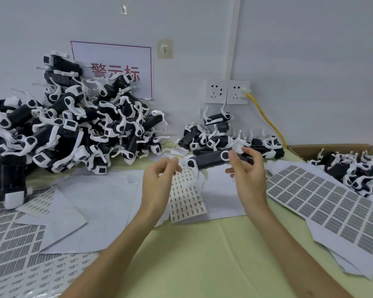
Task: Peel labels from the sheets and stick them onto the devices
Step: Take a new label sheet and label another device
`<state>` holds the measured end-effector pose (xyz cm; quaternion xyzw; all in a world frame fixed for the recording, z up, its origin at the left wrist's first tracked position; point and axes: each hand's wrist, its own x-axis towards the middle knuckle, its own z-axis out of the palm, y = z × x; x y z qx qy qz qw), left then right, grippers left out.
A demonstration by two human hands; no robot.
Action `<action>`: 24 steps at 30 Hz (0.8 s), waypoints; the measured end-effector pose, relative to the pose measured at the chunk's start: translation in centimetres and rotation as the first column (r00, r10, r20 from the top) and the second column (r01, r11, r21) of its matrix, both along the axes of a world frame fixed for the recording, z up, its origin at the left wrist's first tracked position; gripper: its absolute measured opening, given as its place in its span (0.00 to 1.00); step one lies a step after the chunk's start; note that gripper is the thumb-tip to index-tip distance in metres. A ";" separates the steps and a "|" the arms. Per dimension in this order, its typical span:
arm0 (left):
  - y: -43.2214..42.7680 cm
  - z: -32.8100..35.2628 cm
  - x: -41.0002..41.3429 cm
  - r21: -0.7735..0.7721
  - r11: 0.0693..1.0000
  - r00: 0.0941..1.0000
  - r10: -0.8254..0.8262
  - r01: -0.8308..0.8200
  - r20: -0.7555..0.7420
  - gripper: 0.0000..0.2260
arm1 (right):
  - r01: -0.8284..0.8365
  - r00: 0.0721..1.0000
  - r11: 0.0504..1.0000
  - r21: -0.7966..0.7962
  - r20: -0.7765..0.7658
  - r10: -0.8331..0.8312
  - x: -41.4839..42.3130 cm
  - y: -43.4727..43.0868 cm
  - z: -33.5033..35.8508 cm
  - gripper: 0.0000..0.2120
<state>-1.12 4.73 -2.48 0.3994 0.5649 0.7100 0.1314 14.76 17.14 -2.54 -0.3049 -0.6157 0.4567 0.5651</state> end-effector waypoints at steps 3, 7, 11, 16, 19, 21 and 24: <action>-0.2 0.4 -0.3 -0.063 0.997 0.999 -0.038 0.037 -0.019 0.11 | -0.125 0.992 0.992 -0.017 -0.022 0.125 -0.4 -0.3 -0.1 0.18; -0.1 0.3 0.2 -0.220 0.908 0.930 -0.323 0.356 0.173 0.21 | -0.206 0.978 0.978 -0.017 -0.029 0.206 -0.6 -0.6 0.0 0.19; -0.2 0.3 0.3 -0.301 0.815 0.869 -0.471 0.495 0.153 0.18 | -0.208 0.977 0.978 -0.023 -0.040 0.207 -0.2 -0.5 0.6 0.25; -0.3 -0.3 0.4 -0.391 0.728 0.823 -0.537 0.564 0.187 0.11 | -0.306 0.949 0.952 -0.018 0.075 0.307 -0.3 -1.1 0.5 0.21; 0.0 -0.7 0.5 -0.369 0.742 0.828 -0.512 0.560 0.229 0.19 | -0.258 0.959 0.965 -0.049 0.112 0.262 -0.3 -1.1 0.3 0.17; 0.3 -0.7 0.7 -0.311 0.772 0.829 -0.479 0.555 0.289 0.20 | -0.173 0.982 0.985 -0.021 0.069 0.174 -0.1 -0.7 0.4 0.11; 0.5 -0.5 0.5 -0.193 0.836 0.830 -0.428 0.514 0.359 0.16 | -0.180 0.982 0.981 -0.075 -0.078 0.174 0.4 -0.1 0.9 0.08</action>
